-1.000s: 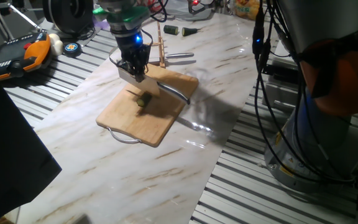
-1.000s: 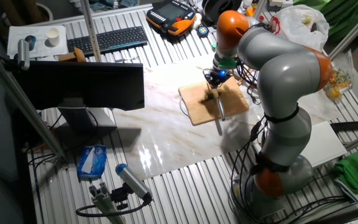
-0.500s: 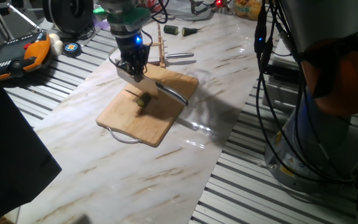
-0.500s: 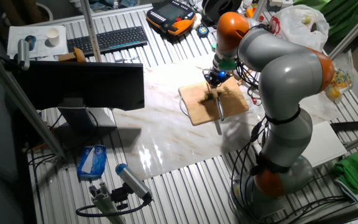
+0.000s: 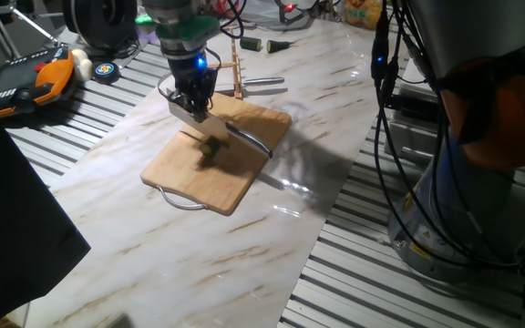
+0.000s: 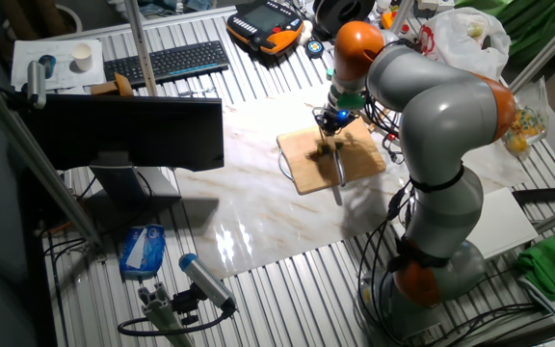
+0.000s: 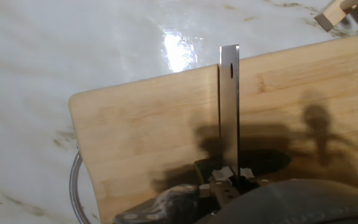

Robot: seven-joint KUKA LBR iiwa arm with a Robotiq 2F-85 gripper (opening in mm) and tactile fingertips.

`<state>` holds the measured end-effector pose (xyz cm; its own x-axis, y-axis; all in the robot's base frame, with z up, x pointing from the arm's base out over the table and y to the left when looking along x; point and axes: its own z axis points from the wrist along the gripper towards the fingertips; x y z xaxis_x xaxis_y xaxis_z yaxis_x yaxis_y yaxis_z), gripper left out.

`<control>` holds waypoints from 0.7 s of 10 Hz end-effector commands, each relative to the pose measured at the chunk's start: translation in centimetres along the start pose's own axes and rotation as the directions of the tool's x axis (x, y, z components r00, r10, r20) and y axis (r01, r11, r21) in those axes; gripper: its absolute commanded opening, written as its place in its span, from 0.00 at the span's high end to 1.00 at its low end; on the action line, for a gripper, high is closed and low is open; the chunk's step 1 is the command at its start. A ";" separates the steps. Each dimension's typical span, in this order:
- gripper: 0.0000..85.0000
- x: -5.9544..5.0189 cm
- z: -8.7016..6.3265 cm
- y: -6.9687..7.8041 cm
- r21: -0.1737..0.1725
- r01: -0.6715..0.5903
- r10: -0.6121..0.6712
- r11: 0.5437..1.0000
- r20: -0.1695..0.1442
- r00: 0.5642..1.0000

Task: Cut the cucumber into segments

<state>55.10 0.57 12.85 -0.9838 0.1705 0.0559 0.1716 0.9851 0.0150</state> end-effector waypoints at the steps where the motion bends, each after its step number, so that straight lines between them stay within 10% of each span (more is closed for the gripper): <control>1: 0.99 0.0 0.0 0.0 0.000 0.000 0.000 1.000 0.001 1.000; 7: 0.99 -0.1 0.2 0.3 -0.007 0.005 -0.005 1.000 0.023 1.000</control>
<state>55.18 0.86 12.62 -0.9855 0.1665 0.0328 0.1673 0.9857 0.0226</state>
